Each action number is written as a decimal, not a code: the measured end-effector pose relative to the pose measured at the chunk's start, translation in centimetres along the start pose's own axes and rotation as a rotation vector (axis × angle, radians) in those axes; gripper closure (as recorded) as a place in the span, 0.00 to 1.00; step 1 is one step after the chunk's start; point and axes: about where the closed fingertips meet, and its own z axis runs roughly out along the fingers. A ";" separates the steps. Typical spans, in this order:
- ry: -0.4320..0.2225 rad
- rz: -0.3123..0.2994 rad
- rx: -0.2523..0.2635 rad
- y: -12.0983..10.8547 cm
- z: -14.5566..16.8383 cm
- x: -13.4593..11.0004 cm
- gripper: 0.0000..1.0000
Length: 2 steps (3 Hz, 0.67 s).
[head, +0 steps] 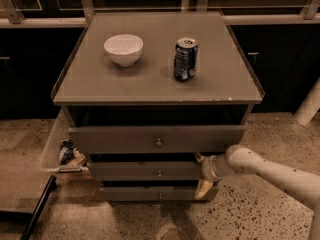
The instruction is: Open middle drawer
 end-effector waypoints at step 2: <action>-0.008 0.033 -0.011 0.1 0.4 0.5 0.19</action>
Offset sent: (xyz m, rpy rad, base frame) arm 0.0008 -0.0017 -0.0049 0.0124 0.0222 -0.0153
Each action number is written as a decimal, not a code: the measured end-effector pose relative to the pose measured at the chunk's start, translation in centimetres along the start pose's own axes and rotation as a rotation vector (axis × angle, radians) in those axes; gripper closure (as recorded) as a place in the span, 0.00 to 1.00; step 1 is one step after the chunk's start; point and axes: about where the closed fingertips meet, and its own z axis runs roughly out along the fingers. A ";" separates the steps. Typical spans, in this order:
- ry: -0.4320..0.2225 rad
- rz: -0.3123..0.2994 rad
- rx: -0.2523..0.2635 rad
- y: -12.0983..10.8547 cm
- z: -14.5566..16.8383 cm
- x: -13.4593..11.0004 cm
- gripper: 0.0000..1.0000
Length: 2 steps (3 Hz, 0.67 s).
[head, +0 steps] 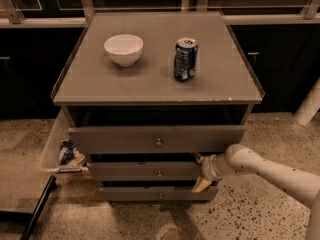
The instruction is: Open middle drawer
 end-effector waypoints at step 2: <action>0.000 0.000 0.000 -0.2 -0.3 -0.2 0.65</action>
Offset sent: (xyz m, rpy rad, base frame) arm -0.0109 -0.0036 0.0068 -0.0142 -0.0080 0.0019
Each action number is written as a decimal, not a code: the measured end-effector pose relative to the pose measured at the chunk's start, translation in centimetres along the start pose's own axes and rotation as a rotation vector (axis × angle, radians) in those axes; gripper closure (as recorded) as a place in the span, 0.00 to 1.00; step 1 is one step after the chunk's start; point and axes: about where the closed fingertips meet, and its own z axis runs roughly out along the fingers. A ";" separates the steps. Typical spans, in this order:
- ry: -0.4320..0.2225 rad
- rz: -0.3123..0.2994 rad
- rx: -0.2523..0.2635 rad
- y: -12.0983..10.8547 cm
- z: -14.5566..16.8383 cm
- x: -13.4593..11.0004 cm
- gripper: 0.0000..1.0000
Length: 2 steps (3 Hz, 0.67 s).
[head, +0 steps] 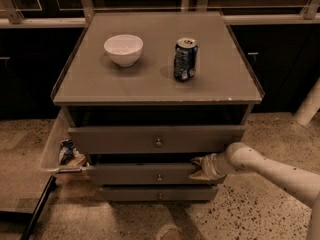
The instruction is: Open middle drawer
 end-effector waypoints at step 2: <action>0.000 0.000 0.000 -0.2 -0.2 -0.2 0.86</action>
Offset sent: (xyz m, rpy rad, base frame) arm 0.0008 -0.0001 0.0027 0.0000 0.0000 0.0000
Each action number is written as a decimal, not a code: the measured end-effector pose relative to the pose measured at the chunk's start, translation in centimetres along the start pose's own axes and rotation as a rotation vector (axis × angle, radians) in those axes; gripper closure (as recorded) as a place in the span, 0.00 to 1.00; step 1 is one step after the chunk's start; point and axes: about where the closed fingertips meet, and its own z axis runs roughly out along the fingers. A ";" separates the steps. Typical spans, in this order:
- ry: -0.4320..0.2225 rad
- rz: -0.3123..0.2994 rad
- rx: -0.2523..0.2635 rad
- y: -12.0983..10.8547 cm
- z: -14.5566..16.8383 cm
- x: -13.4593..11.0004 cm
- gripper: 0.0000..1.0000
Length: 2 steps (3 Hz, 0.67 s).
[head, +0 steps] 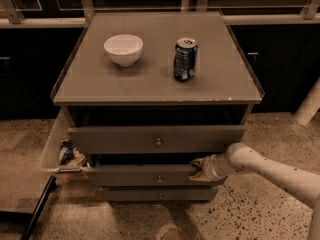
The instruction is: Open middle drawer
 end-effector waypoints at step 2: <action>-0.013 0.002 -0.007 0.4 -0.2 -0.3 0.65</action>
Offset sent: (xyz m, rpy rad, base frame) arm -0.0224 0.0035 0.0046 0.0626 0.0269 0.0284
